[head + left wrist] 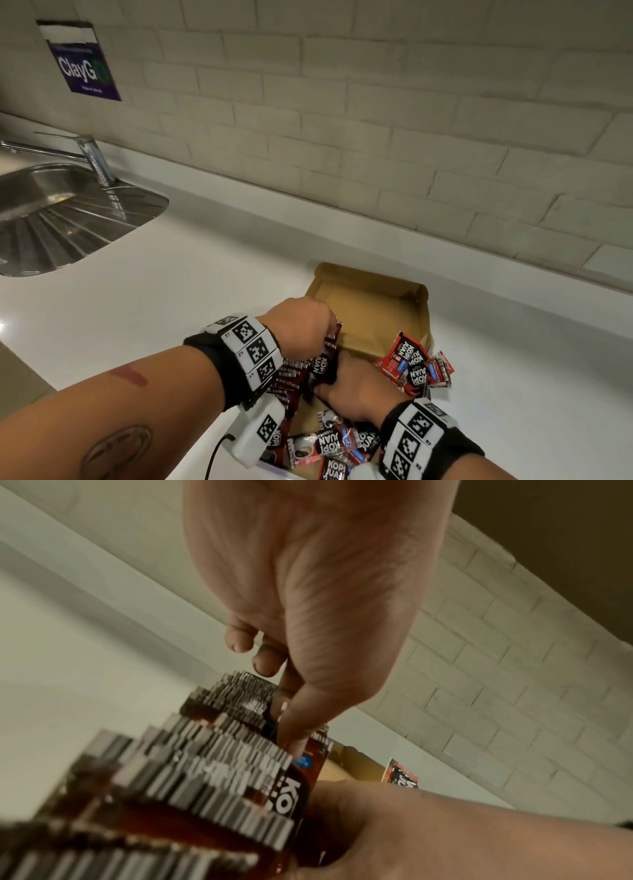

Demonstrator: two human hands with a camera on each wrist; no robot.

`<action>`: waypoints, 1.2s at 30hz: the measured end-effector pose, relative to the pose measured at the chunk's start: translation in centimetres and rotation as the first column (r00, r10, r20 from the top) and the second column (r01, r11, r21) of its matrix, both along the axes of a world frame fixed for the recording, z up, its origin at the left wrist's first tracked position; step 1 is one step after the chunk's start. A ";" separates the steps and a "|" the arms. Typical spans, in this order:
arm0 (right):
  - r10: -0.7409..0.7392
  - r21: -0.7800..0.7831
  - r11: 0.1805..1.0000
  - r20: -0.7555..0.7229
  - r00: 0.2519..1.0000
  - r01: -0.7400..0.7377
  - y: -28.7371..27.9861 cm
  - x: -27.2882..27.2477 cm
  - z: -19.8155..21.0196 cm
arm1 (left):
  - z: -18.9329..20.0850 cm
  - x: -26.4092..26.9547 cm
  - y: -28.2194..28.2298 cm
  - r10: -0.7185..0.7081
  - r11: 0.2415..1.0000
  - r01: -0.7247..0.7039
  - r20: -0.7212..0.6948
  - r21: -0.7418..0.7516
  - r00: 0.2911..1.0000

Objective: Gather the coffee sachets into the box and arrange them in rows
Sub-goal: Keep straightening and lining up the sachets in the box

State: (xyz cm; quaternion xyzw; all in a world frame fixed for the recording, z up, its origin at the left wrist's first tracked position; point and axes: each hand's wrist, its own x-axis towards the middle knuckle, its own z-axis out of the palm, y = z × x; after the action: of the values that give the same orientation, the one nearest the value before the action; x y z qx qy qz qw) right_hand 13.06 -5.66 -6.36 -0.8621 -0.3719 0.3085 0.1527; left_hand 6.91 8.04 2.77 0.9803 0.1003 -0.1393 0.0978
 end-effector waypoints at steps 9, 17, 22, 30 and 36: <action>0.022 0.042 0.999 0.044 0.999 -0.024 0.4 -0.6 -0.2 | 1.4 -0.2 2.9 0.219 0.932 -0.144 0.202 -0.331 0.955; 0.036 0.079 0.996 0.054 0.998 -0.041 0.1 -0.7 -0.3 | 0.5 1.9 3.7 0.080 0.996 -0.078 0.079 -0.033 0.994; 0.043 0.124 0.991 0.053 0.998 -0.049 0.0 -0.8 -0.5 | 0.9 3.4 2.9 0.028 0.998 -0.029 -0.016 -0.057 0.999; 0.049 0.162 0.985 0.070 0.996 -0.060 0.1 -1.1 -0.4 | 0.7 4.9 1.8 0.044 0.998 -0.040 -0.078 0.052 0.996; 0.048 0.151 0.987 0.049 0.998 -0.055 0.1 -0.9 -0.2 | 0.7 4.9 1.8 0.062 0.998 -0.062 -0.022 -0.011 0.998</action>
State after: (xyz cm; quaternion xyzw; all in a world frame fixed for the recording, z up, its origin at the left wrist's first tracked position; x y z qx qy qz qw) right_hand 12.19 -5.54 -6.60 -0.8447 -0.4198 0.2635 0.2019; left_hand 11.81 9.88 3.48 0.9745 0.1309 -0.1474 0.1068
